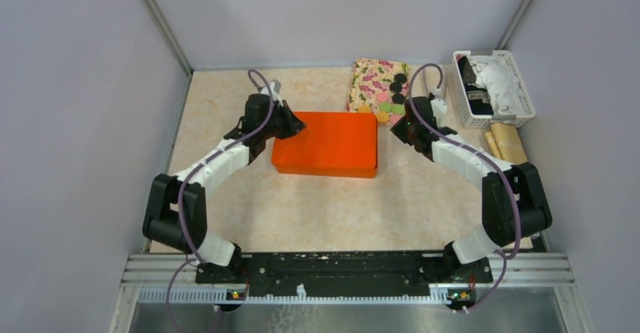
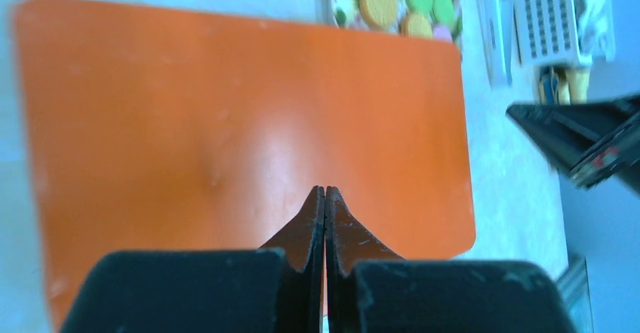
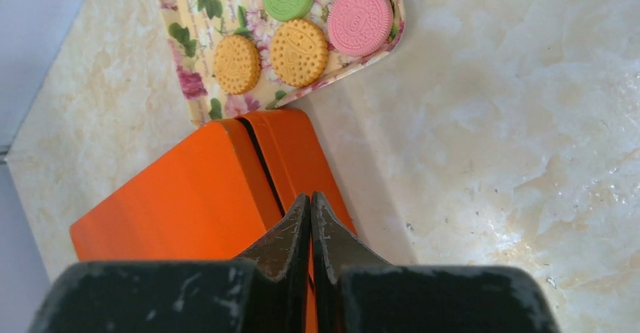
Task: Pack the cookies
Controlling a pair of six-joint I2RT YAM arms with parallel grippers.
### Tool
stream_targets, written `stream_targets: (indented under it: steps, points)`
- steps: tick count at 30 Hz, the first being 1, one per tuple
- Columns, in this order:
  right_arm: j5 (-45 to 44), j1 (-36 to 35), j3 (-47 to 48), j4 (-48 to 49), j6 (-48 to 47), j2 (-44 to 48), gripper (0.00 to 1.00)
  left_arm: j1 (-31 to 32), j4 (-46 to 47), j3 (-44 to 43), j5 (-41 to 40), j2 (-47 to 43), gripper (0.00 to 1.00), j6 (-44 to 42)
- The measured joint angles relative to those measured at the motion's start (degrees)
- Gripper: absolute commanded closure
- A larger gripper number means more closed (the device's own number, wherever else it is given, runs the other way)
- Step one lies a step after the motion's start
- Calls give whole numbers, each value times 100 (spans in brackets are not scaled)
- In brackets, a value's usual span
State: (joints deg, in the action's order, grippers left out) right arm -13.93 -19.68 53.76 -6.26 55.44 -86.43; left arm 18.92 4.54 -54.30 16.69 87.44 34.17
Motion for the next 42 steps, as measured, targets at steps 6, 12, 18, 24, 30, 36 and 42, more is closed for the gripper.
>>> stream_targets:
  steps: [6, 12, 18, 24, 30, 36, 42]
  points:
    - [146, 0, 186, -122, -229, -439, 100, -46, -1005, -197, -1567, -496, 100, 402]
    - [411, 35, 186, -216, -358, -767, 100, -236, -1648, 363, -2677, -319, 100, 970]
    - [625, 122, 186, -232, -498, -964, 100, -260, -1327, 345, -3067, -138, 100, 1132]
    - [957, 138, 186, -203, -555, -1270, 100, -256, -890, 9, -2892, 369, 100, 1086]
    - [1193, 142, 192, -175, -599, -1447, 100, -267, -846, -2, -2627, 367, 100, 990]
    - [1320, 144, 264, -127, -603, -1458, 100, -271, -1696, 94, -2999, -227, 100, 1086]
    - [1366, 144, 264, -103, -640, -1502, 100, -568, -2354, 94, -3668, -748, 100, 1333]
